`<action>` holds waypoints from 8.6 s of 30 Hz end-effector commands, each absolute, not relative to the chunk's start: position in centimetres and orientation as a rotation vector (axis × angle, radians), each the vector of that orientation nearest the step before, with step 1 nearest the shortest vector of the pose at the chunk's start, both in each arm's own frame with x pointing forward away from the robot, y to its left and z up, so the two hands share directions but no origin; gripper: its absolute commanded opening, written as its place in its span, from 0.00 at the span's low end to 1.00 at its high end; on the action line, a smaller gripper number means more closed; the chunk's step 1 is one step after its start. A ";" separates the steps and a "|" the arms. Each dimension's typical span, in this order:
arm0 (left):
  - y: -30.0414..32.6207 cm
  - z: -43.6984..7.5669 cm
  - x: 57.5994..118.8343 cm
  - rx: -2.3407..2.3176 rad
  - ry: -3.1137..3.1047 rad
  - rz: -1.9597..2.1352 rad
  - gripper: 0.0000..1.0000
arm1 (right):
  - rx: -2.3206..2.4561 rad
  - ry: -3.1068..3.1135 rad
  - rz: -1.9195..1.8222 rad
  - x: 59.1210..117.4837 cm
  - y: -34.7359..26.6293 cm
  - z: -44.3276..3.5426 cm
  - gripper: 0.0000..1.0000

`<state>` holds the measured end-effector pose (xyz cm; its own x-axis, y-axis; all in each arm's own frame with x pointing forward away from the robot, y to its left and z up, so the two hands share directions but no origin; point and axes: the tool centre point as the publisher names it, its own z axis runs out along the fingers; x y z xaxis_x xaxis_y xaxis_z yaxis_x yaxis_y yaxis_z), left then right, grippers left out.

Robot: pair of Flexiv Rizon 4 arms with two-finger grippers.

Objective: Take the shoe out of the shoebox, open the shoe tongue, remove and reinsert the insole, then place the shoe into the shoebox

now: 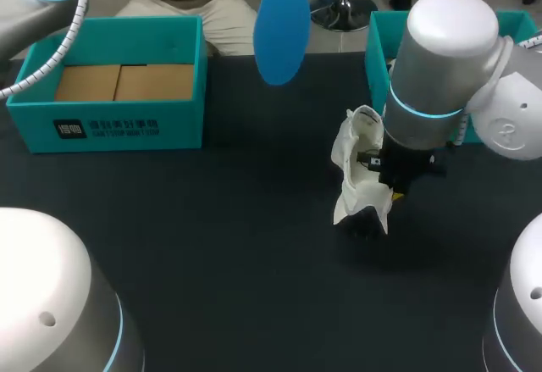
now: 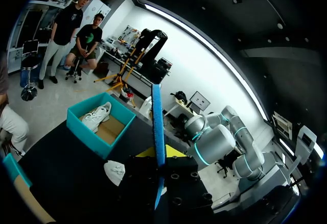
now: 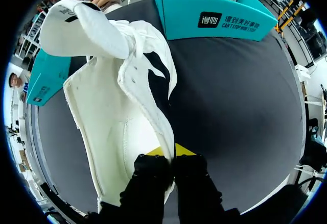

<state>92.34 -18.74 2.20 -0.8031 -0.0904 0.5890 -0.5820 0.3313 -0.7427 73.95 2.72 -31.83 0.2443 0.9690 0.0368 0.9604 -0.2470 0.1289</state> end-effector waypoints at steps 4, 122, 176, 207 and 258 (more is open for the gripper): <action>-18.8 2.2 92.3 0.591 -2.155 1.479 0.00 | 2.396 1.900 0.216 73.0 3.5 -32.3 0.00; -18.8 2.2 92.3 0.591 -2.155 1.479 0.00 | 3.047 1.907 1.392 74.3 11.7 -18.3 1.00; -18.8 2.2 92.3 0.591 -2.155 1.479 0.00 | 3.170 1.696 2.099 76.4 17.0 -13.9 1.00; -18.8 2.2 92.3 0.591 -2.155 1.479 0.00 | 3.069 1.706 2.175 75.9 17.1 -13.1 1.00; -12.2 -1.2 83.4 0.117 -2.432 2.058 0.00 | 3.069 1.706 2.175 75.9 17.1 -13.1 1.00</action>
